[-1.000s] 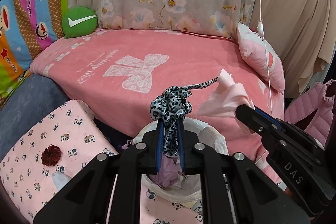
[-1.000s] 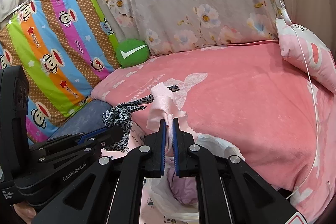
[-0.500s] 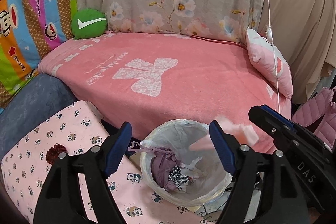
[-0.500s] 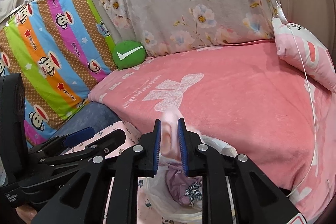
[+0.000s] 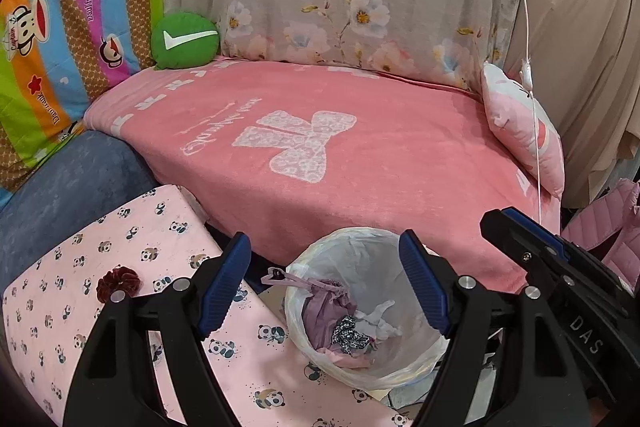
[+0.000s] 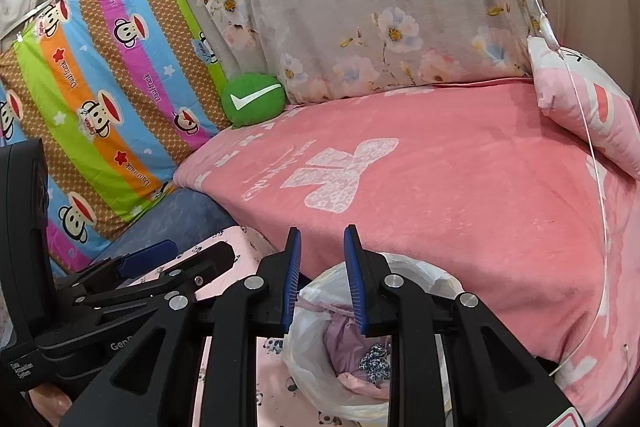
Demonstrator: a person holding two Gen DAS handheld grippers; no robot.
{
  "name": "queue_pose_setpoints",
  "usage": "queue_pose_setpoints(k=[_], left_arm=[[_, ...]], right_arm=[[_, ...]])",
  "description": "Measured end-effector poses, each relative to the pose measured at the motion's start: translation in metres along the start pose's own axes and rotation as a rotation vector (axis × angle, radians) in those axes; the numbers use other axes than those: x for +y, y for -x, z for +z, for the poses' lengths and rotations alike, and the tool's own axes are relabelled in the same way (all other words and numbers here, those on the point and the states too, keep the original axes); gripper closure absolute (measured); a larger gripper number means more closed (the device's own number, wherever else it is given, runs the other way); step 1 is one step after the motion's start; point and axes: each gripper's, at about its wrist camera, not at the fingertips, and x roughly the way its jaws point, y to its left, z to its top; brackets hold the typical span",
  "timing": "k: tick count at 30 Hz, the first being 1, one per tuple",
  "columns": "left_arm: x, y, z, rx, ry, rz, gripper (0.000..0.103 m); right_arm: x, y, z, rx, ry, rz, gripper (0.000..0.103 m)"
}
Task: Collect trash
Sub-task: 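Move both tools back to the cushion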
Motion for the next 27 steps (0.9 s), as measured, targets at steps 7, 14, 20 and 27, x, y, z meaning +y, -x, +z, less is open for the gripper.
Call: queue_pose_setpoints(k=[7, 14, 20, 27], left_arm=[[0.020, -0.001, -0.005, 0.009, 0.040, 0.024, 0.030], [0.048, -0.002, -0.018, 0.022, 0.098, 0.067, 0.022], [0.078, -0.005, -0.032, 0.051, 0.157, 0.113, 0.019], [0.120, -0.011, -0.056, 0.102, 0.223, 0.187, 0.018]], right_arm=[[0.008, -0.005, -0.004, 0.009, 0.008, 0.007, 0.074], [0.021, -0.014, -0.011, 0.036, 0.027, 0.021, 0.072], [0.037, -0.025, -0.020, 0.066, 0.045, 0.043, 0.072], [0.064, -0.044, -0.039, 0.121, 0.074, 0.075, 0.071]])
